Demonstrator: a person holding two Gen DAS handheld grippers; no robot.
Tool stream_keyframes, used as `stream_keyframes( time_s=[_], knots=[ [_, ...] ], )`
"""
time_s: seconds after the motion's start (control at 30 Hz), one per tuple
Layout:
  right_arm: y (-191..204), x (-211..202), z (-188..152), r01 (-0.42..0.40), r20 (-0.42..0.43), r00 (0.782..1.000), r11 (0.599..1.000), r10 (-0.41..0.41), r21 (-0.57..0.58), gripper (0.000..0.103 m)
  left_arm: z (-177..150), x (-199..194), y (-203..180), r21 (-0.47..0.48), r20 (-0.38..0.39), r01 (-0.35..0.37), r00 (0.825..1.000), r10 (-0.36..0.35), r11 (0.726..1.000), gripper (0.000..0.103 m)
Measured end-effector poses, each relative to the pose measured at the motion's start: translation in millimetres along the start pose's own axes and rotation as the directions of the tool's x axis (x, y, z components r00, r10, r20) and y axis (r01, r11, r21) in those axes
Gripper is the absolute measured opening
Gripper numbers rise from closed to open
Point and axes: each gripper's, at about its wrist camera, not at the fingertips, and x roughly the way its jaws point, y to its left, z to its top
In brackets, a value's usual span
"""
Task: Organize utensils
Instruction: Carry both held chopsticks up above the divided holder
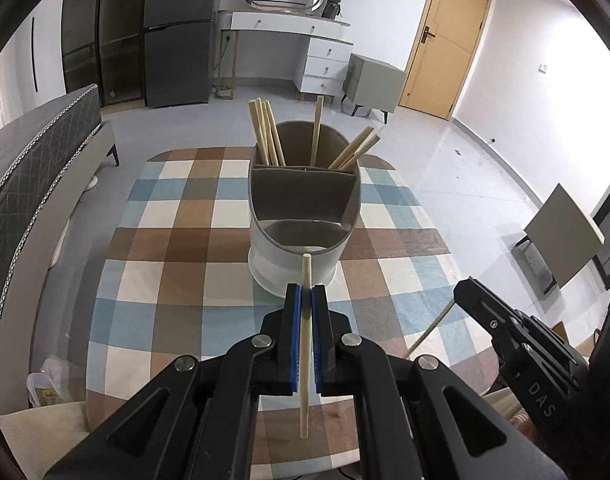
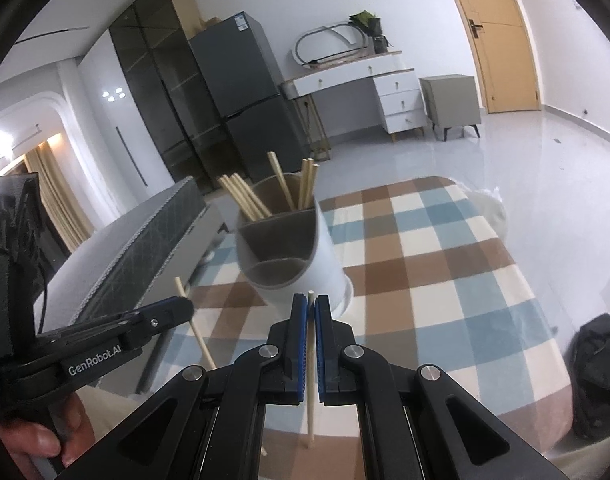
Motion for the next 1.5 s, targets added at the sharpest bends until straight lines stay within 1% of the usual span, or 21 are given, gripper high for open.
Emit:
stream_keyframes(
  time_s=[0.1, 0.43, 0.57, 0.77, 0.87, 1.0, 1.1, 1.27, 1.33, 1.5],
  knots=[
    [4, -5, 1, -0.013, 0.013, 1.000, 1.000, 0.013, -0.001, 0.003, 0, -7, 2, 0.001, 0.007, 0.009, 1.000, -0.009, 1.000, 0.001],
    [21, -13, 4, -0.011, 0.031, 0.999, 0.999, 0.013, -0.044, 0.003, 8, -28, 11, -0.016, 0.041, 0.047, 0.998, -0.046, 0.999, 0.001],
    [26, -22, 10, -0.016, 0.057, 0.998, 0.998, 0.020, -0.058, 0.003, 15, -34, 14, -0.020, 0.057, 0.063, 0.996, -0.062, 0.998, 0.001],
    [27, -29, 26, -0.022, 0.085, 0.996, 0.998, 0.026, -0.054, 0.003, 34, -42, 17, -0.042, 0.078, 0.092, 0.993, -0.088, 0.995, 0.001],
    [29, -33, 37, -0.021, 0.104, 0.994, 0.997, 0.029, -0.072, 0.003, 46, -45, 16, -0.054, 0.089, 0.111, 0.990, -0.106, 0.992, 0.001],
    [28, -40, 65, -0.048, 0.147, 0.987, 0.996, 0.058, -0.069, 0.003, 62, -47, 16, -0.076, 0.091, 0.151, 0.985, -0.144, 0.986, 0.001],
    [30, -42, 85, -0.059, 0.171, 0.983, 0.995, 0.072, -0.079, 0.003, 78, -48, 16, -0.093, 0.100, 0.167, 0.982, -0.158, 0.982, 0.001],
    [41, -38, 122, -0.061, 0.218, 0.972, 0.990, 0.088, -0.126, 0.003, 108, -54, 19, -0.090, 0.147, 0.165, 0.978, -0.150, 0.982, 0.001],
    [44, -33, 133, -0.066, 0.225, 0.969, 0.988, 0.096, -0.138, 0.003, 121, -57, 24, -0.099, 0.178, 0.164, 0.973, -0.144, 0.981, 0.001],
    [48, -15, 163, -0.069, 0.239, 0.965, 0.984, 0.107, -0.161, 0.003, 151, -51, 35, -0.119, 0.214, 0.176, 0.966, -0.148, 0.977, 0.001]
  ],
)
